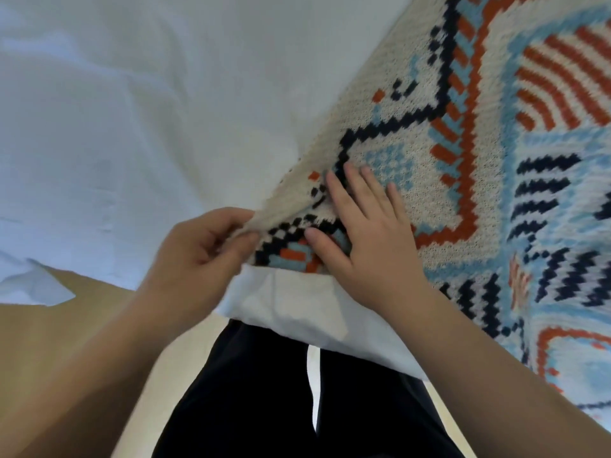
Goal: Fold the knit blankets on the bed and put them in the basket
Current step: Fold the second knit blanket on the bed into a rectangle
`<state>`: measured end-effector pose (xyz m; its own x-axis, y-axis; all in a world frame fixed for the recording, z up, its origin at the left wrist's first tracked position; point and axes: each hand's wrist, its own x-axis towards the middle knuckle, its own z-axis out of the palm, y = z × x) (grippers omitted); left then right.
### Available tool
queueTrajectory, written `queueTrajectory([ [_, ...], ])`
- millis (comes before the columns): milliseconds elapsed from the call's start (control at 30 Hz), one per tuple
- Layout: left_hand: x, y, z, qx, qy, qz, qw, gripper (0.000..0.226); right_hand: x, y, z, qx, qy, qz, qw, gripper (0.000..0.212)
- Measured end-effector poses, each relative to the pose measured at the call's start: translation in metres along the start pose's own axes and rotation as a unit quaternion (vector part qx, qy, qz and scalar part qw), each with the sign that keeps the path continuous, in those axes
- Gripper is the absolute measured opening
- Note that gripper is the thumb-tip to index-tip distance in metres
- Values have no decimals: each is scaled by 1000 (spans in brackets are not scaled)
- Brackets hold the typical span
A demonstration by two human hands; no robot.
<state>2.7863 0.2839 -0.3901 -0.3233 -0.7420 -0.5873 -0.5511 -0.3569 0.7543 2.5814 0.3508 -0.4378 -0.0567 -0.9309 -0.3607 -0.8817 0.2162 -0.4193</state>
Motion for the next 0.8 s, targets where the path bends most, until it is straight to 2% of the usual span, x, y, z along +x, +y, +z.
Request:
queueTrajectory([
  [133, -24, -14, -66, 79, -40, -63, 994, 14, -16, -24, -2, -30, -23, -48, 998, 77],
  [233, -26, -30, -71, 124, -66, -89, 986, 28, -23, -44, 18, -74, -54, -56, 994, 83],
  [333, -12, -42, -42, 64, -133, -138, 979, 43, -27, -52, 43, -123, -76, -60, 988, 91],
  [400, -2, -45, -22, 33, -149, -143, 978, 31, -28, -50, 52, -146, -72, -55, 985, 94],
  [433, 2, -46, -16, 31, -128, -140, 981, 23, -28, -49, 54, -149, -65, -54, 985, 94],
  [600, -3, -51, -40, 14, 31, -152, 988, 21, -37, -51, 52, -148, -45, -63, 986, 98],
  [800, -40, -60, -86, 126, 48, -175, 975, 18, -56, -73, 62, -141, -76, -111, 981, 96],
])
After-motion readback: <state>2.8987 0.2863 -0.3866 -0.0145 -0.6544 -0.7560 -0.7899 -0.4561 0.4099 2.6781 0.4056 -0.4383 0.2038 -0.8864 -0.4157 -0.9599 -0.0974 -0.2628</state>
